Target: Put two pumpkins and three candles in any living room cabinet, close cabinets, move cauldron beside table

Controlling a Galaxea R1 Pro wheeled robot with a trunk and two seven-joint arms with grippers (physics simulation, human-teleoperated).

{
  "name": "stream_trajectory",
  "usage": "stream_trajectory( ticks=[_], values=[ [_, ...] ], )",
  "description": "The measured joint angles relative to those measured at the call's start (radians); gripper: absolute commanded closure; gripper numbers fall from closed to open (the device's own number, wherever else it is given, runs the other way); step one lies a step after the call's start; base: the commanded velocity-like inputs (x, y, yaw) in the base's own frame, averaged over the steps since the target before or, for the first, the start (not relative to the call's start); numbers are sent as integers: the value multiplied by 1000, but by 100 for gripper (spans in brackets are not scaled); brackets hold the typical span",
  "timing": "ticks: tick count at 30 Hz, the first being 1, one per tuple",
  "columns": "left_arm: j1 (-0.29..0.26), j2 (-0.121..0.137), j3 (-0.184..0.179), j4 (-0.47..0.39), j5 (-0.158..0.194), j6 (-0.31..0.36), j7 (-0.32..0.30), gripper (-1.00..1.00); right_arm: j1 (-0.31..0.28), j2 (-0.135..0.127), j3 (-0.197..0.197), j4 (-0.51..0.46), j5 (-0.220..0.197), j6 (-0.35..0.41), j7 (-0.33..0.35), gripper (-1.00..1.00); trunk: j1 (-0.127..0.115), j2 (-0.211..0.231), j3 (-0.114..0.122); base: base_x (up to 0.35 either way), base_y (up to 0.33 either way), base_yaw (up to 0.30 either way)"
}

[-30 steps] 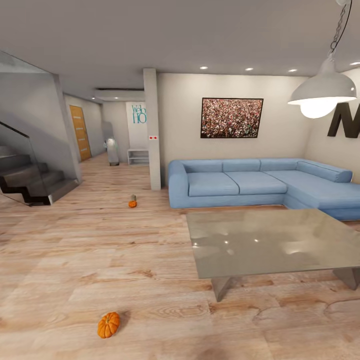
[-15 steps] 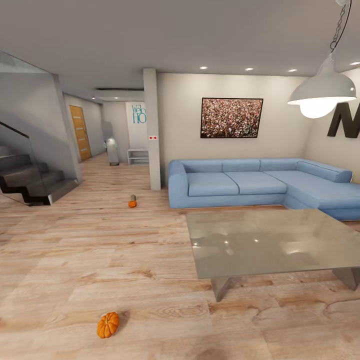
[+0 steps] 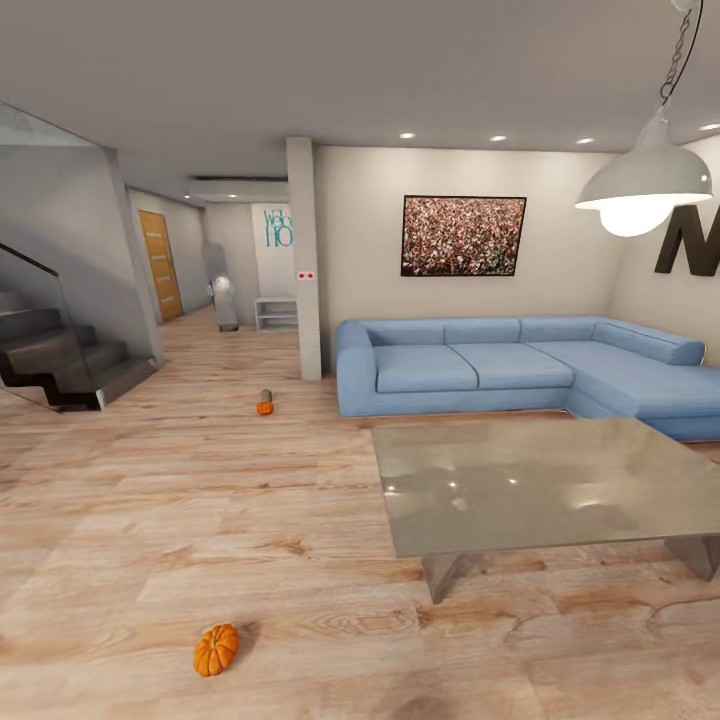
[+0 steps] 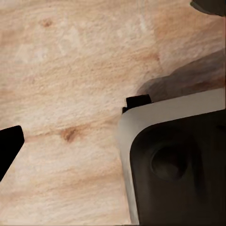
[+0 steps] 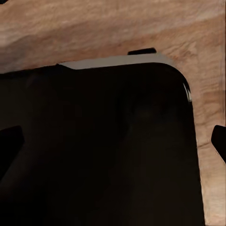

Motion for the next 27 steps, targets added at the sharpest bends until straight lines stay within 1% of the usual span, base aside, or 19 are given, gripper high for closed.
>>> stream_trajectory(
  ticks=[2, 3, 5, 6, 7, 8, 10, 11, 13, 15, 16, 18, 19, 20, 21, 23, 24, 26, 27],
  values=[
    [-7, 41, 1, -32, 17, 4, -21, -100, 0, -10, -20, -1, 0, -17, 0, -100, 0, 0, 0, 0, 0, 0],
    [-13, 79, 5, -67, 55, 9, -40, -100, 0, -21, -40, -1, -1, -41, 0, -100, 0, 0, 0, 0, 0, 0],
    [-16, 121, 4, -103, 109, 19, -52, -100, -1, -30, -64, -1, -1, -66, 0, -100, 0, 0, 0, 0, 0, 0],
    [-19, 156, 5, -139, 170, 36, -61, -100, -3, -36, -90, -2, -1, -82, 0, -100, 0, 0, 0, 0, 0, 0],
    [-19, 175, 4, -160, 200, 48, -64, -100, -5, -38, -102, -4, -1, -88, 0, -100, 0, 0, 0, 0, 0, 0],
    [-20, 204, 4, -206, 246, 77, -70, -100, -6, -40, -118, -16, 0, -97, 0, -100, 0, 0, 0, 0, 0, 0],
    [-21, 230, 3, -259, 278, 115, -73, -100, -7, -41, -130, -45, 0, -100, 0, -100, 0, 0, 0, 0, 0, 0],
    [-22, 245, 2, -311, 297, 152, -72, -100, -8, -42, -138, -87, -1, -101, 2, -100, 0, 0, 0, 0, 0, 0],
    [-23, 259, 0, -382, 315, 199, -71, -100, -6, -39, -144, -178, -2, -102, 3, -100, 0, 0, 0, 0, 0, 0],
    [-26, 264, -1, -422, 321, 225, -71, -100, -4, -35, -147, -257, -2, -98, 3, -100, 0, 0, 0, 0, 0, 0],
    [-34, 267, -1, -450, 326, 248, -71, -100, -2, -31, -147, -341, -2, -79, 3, -100, 0, 0, 0, 0, 0, 0],
    [-44, 269, 0, -470, 328, 270, -71, -100, 5, -21, -147, -441, -2, -30, 4, -100, 0, 0, 0, 0, 0, 0],
    [-53, 270, 0, -483, 330, 285, -71, -100, 15, -9, -146, -544, -1, 46, 4, -100, 0, 0, 0, 0, 0, 0],
    [-56, 269, 0, -489, 331, 291, -71, -100, 21, -2, -147, -607, -1, 94, 3, -100, 0, 0, 0, 0, 0, 0],
    [-63, 268, -1, -506, 332, 300, -71, -100, 32, 10, -145, -717, 0, 189, 3, -100, 0, 0, 0, 0, 0, 0],
    [-69, 267, -1, -530, 332, 308, -71, -100, 40, 19, -143, -824, 0, 270, 3, -100, 0, 0, 0, 0, 0, 0],
    [-75, 265, -2, -557, 331, 326, -71, -100, 45, 24, -139, -899, 1, 342, 2, -100, 0, 0, 0, 0, 0, 0],
    [-81, 264, -3, -585, 331, 356, -69, -100, 48, 28, -133, -956, 3, 394, 2, -100, 0, 0, 0, 0, 0, 0],
    [-103, 261, -5, -645, 331, 424, -65, -100, 51, 32, -119, -1022, 5, 459, 1, -100, 0, 0, 0, 0, 0, 0]
  ],
)
